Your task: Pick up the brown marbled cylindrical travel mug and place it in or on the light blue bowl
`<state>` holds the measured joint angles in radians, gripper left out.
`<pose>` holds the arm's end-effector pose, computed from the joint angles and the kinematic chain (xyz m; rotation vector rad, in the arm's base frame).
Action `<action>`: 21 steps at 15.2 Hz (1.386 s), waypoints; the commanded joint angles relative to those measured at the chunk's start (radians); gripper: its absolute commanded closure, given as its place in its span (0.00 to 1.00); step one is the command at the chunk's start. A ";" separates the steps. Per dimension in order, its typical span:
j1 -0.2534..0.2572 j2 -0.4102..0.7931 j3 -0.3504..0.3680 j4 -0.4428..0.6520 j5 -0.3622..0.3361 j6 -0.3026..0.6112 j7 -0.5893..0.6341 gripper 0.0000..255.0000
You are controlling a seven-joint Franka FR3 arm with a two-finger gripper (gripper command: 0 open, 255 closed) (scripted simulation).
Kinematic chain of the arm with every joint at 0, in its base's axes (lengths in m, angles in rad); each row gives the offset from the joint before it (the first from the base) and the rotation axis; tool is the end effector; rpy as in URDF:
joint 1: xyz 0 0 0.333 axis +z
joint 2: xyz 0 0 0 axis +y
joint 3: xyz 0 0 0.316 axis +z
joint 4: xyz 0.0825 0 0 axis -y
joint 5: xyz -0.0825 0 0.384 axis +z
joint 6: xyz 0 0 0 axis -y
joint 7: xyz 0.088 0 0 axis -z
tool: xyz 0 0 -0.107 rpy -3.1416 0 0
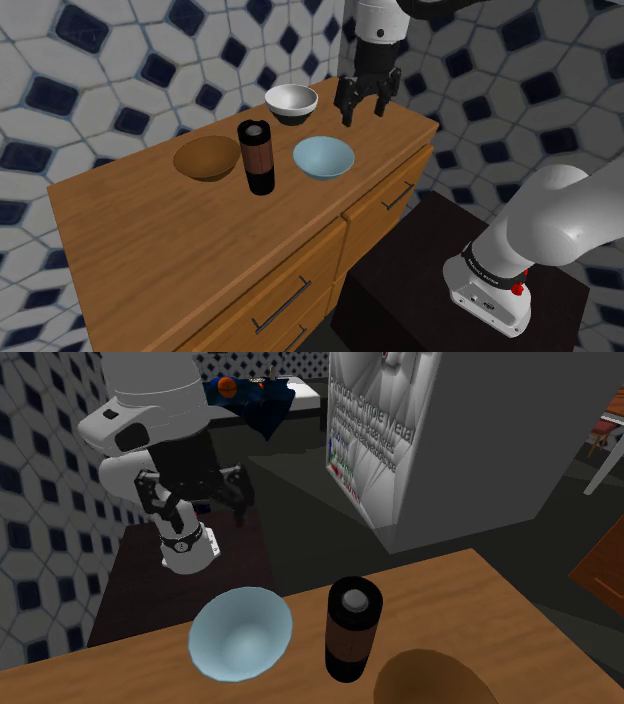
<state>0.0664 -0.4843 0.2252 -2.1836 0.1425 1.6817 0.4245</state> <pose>0.3816 0.1440 0.5692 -3.1029 0.2757 0.0593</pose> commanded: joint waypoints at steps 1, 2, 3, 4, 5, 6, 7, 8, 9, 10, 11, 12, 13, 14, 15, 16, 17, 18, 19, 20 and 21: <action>0.003 0.062 0.036 0.056 -0.002 0.016 0.049 0.00; 0.005 0.094 0.054 0.082 -0.006 0.026 0.072 0.00; 0.006 0.126 0.071 0.109 -0.011 0.036 0.096 0.00; 0.008 0.159 0.088 0.137 -0.018 0.044 0.120 0.00; 0.009 0.193 0.105 0.167 -0.027 0.052 0.145 0.00; 0.011 0.228 0.121 0.198 -0.037 0.058 0.170 0.00; 0.013 0.264 0.137 0.231 -0.049 0.063 0.196 0.00; 0.016 0.300 0.153 0.265 -0.063 0.067 0.222 0.00; 0.019 0.338 0.168 0.300 -0.078 0.070 0.248 0.00; 0.024 0.376 0.182 0.337 -0.096 0.072 0.275 0.00; 0.030 0.416 0.195 0.377 -0.115 0.071 0.302 0.00; 0.038 0.456 0.207 0.417 -0.135 0.070 0.329 0.00; 0.047 0.498 0.217 0.460 -0.157 0.066 0.355 0.00; 0.058 0.541 0.227 0.506 -0.180 0.061 0.382 0.00; 0.070 0.585 0.235 0.553 -0.204 0.053 0.408 0.00; 0.085 0.629 0.242 0.604 -0.229 0.044 0.433 0.00; 0.098 0.666 0.245 0.646 -0.250 0.035 0.452 0.00; 0.099 0.665 0.244 0.631 -0.249 0.049 0.452 0.00; 0.098 0.664 0.243 0.617 -0.249 0.062 0.452 0.00; 0.097 0.663 0.242 0.602 -0.249 0.076 0.452 0.00; 0.096 0.663 0.242 0.589 -0.249 0.089 0.452 0.00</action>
<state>0.1622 0.1768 0.4669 -1.5858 -0.1048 1.7598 0.8743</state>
